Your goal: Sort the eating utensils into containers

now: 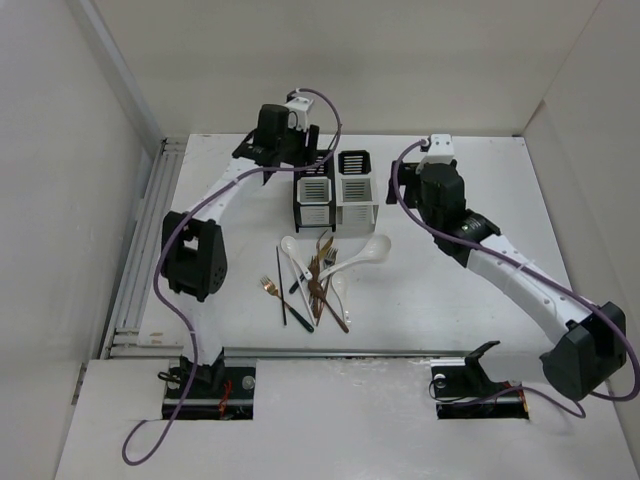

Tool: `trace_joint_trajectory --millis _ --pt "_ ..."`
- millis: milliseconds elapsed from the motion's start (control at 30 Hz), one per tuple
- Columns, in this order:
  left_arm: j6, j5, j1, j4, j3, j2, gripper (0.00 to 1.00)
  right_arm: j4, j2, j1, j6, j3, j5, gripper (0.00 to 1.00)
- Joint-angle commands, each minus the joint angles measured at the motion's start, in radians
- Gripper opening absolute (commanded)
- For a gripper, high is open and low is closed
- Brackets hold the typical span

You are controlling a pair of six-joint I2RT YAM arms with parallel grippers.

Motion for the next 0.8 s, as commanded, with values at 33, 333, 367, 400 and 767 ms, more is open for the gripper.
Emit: trace_joint_trajectory --millis 33,333,367,400,767 --pt "0.021 -0.084 0.043 -0.147 0.071 -0.199 0.57 0.043 -0.054 -0.001 -0.009 -0.021 -0.045 0.92" --pt "0.445 -0.090 0.249 -0.509 -0.471 -0.437 0.56 0.043 -0.075 0.022 -0.009 -0.090 -0.163 0.99" --pt "0.517 -0.090 0.259 -0.522 -0.530 -0.491 0.56 0.033 -0.075 0.031 -0.009 -0.090 -0.172 0.99" --pt "0.542 -0.112 0.259 -0.522 -0.585 -0.518 0.57 0.033 -0.066 0.031 -0.009 -0.090 -0.172 0.99" --pt "0.542 -0.201 0.270 -0.419 -0.851 -0.497 0.71 0.005 -0.055 0.076 -0.028 -0.081 -0.191 0.99"
